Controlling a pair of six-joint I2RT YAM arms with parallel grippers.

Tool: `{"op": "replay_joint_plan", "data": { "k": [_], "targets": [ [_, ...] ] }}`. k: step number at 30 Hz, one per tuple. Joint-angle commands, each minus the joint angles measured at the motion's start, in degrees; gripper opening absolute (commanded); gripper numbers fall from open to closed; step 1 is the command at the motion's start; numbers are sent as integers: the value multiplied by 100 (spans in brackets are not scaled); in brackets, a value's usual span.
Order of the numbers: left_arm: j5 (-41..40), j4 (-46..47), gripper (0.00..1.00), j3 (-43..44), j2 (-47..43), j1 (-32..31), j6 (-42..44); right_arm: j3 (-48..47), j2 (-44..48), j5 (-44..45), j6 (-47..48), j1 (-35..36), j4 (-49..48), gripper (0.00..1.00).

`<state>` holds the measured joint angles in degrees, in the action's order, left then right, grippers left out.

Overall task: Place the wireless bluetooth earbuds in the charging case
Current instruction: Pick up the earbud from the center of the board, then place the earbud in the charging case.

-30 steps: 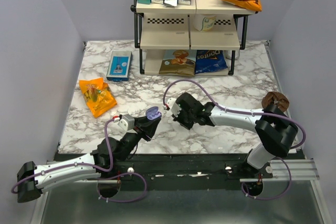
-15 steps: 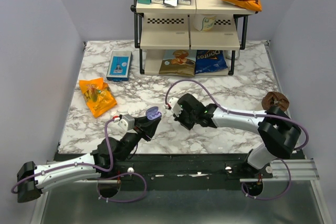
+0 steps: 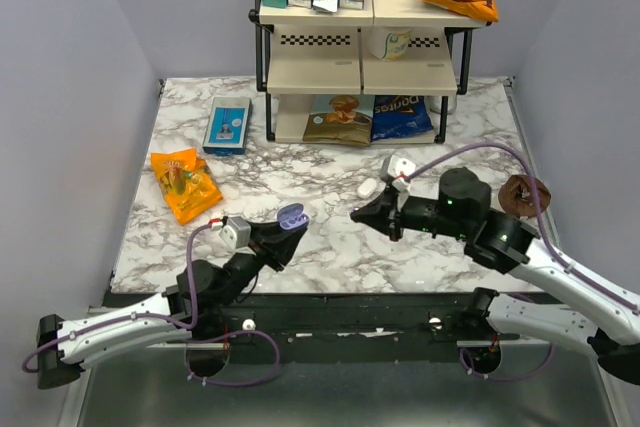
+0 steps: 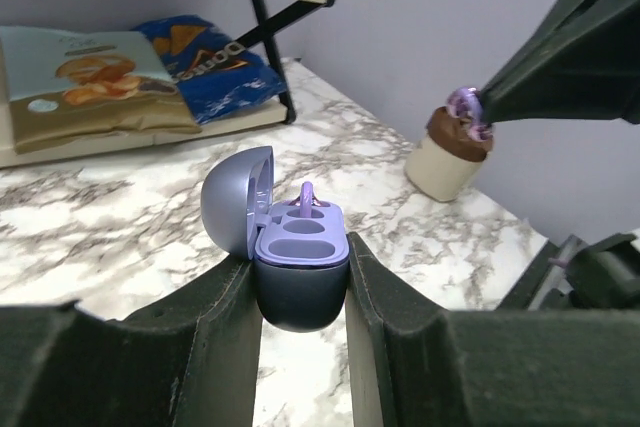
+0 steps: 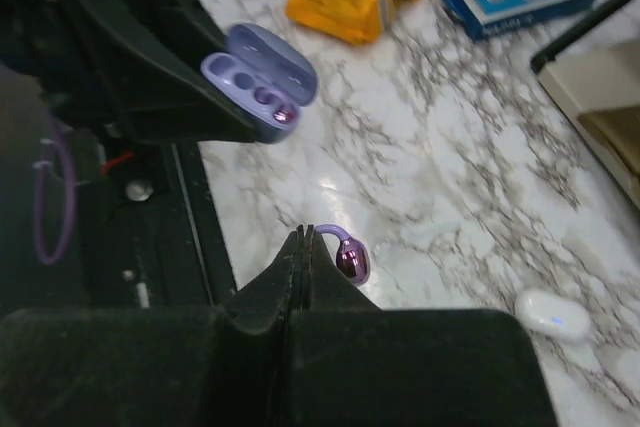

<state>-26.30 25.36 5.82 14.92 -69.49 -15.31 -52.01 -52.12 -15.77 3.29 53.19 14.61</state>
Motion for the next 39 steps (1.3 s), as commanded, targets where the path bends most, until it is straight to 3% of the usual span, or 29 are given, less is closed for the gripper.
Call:
{"op": "replay_joint_plan", "data": {
  "k": [1, 5, 11, 15, 20, 24, 31, 39],
  "targets": [
    [1257, -173, 0, 752, 221, -3, 46, -204, 482, -1795, -320, 25, 262, 1],
    [2540, -111, 0, 1350, 713, 67, 28, -379, 589, -3279, -881, 16, -54, 1],
    [4412, -374, 0, 2334, 1487, 418, -174, -775, 650, -4214, -1181, 16, -546, 1],
    [5704, -419, 0, 2818, 1969, 1112, -717, -1144, 677, -4802, -1409, 16, -1029, 1],
    [7426, 1284, 0, 2845, 2498, 2053, -2367, -1233, 598, -5348, -2172, 16, -1960, 1],
    [7920, 2252, 0, 2976, 3050, 2080, -2985, -1110, 440, -5717, -2921, 25, -3119, 1],
    [8571, 3676, 0, 3284, 3728, 2080, -3961, -1242, 194, -5946, -3141, 25, -3289, 1],
    [8853, 3221, 0, 3540, 4010, 2001, -3866, -1268, 26, -5649, -2536, 16, -2562, 1]
  ]
}}
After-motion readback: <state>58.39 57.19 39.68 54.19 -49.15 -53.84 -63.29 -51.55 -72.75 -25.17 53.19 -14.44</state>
